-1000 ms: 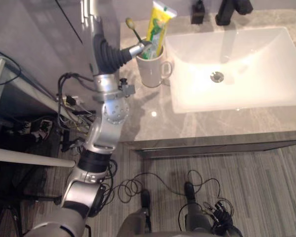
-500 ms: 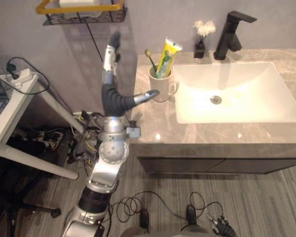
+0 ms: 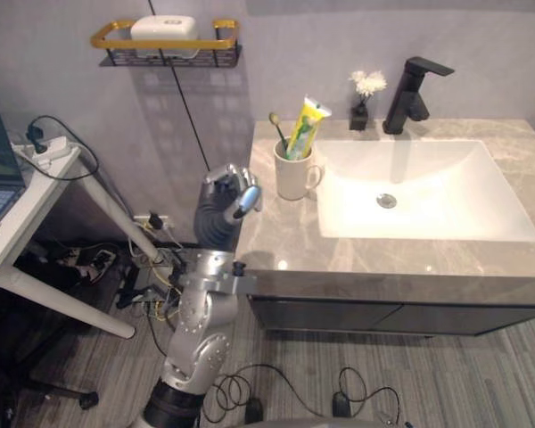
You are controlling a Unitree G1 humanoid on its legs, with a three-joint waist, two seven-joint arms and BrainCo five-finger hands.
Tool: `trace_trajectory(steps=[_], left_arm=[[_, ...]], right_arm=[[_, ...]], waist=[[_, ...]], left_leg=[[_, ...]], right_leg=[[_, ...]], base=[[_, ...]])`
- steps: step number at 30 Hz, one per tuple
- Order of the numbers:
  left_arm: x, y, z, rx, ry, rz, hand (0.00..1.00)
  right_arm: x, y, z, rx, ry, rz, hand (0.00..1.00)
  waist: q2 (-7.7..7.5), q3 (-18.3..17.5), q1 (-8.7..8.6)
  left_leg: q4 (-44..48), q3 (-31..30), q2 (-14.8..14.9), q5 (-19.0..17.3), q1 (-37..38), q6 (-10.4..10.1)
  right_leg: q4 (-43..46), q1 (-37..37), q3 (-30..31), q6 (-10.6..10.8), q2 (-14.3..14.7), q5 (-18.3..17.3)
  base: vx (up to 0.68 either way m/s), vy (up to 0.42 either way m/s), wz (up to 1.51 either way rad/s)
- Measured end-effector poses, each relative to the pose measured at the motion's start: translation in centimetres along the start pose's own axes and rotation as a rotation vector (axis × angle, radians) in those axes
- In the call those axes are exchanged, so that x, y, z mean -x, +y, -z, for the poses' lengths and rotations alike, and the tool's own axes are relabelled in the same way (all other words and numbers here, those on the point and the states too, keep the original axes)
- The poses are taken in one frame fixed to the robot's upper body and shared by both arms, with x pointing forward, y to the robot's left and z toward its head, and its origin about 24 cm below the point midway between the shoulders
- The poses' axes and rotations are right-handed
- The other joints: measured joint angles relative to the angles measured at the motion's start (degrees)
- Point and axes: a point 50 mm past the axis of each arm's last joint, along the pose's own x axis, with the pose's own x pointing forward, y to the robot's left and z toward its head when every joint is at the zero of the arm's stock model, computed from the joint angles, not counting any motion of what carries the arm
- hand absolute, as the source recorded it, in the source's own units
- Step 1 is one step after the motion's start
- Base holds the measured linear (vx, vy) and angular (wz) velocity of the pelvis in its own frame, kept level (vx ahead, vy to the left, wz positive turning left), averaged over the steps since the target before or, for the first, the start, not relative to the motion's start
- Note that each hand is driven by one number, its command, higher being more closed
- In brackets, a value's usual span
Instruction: Organize washtable
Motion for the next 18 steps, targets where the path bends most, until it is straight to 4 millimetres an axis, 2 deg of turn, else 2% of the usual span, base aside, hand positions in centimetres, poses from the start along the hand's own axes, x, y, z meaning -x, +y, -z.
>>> trace_trajectory(steps=[1,5,7,13,16,18], left_arm=[[0.4,0.9,1.1,-0.022,0.059,-0.028,1.0],[1.2,2.3,2.7,-0.062,0.163,-0.063,1.0],[1.7,3.3,3.9,-0.09,0.229,-0.09,1.0],[1.2,4.4,5.3,-0.164,0.305,-0.103,1.0],[0.4,4.6,5.4,-0.214,0.305,-0.095,1.0],[0.1,4.7,5.6,-0.235,0.316,-0.09,1.0]], right_arm=[[0.0,0.1,-0.1,0.0,-0.002,-0.004,0.0],[-0.1,0.4,-0.4,0.0,-0.014,-0.013,0.0],[-0.2,0.6,-0.6,0.001,-0.018,-0.017,0.0],[-0.3,0.7,-0.8,0.002,-0.022,-0.021,0.0],[-0.5,1.5,-1.7,0.001,-0.055,-0.045,0.0],[-0.6,1.9,-2.3,0.0,-0.073,-0.057,0.0]], waist=[[-0.16,-0.35,-0.19],[-0.25,-0.43,-0.97],[-0.28,-0.41,-1.45],[-0.75,-0.08,-1.88],[-0.76,0.52,-2.3],[-0.68,0.96,-3.32]], left_leg=[[-0.05,0.02,0.05,-0.01,0.02,0.0],[-0.62,0.03,0.27,-0.02,0.14,0.0],[-1.2,0.7,0.82,-0.15,0.86,0.07],[-1.21,1.54,0.91,-0.6,0.47,0.27],[-1.2,2.3,0.9,-0.62,-0.37,0.29],[-1.2,2.35,0.89,-0.69,-0.33,0.37]], right_leg=[[-0.05,0.03,-0.66,-0.16,0.03,0.11],[-0.21,0.08,-0.99,-0.77,0.25,0.6],[-0.26,0.05,-1.04,-1.36,0.85,2.57],[-0.34,-0.87,-0.85,-1.18,0.92,3.14],[-0.42,-2.15,-0.65,-1.1,0.9,3.64],[-0.44,-2.14,-0.67,-1.1,0.91,3.73]], base=[[0.05,-0.003,0.03],[0.05,0.0,0.03],[0.05,-0.004,-0.15],[0.04,0.002,-0.08],[0.03,-0.011,-0.13],[0.04,-0.007,-0.03]])
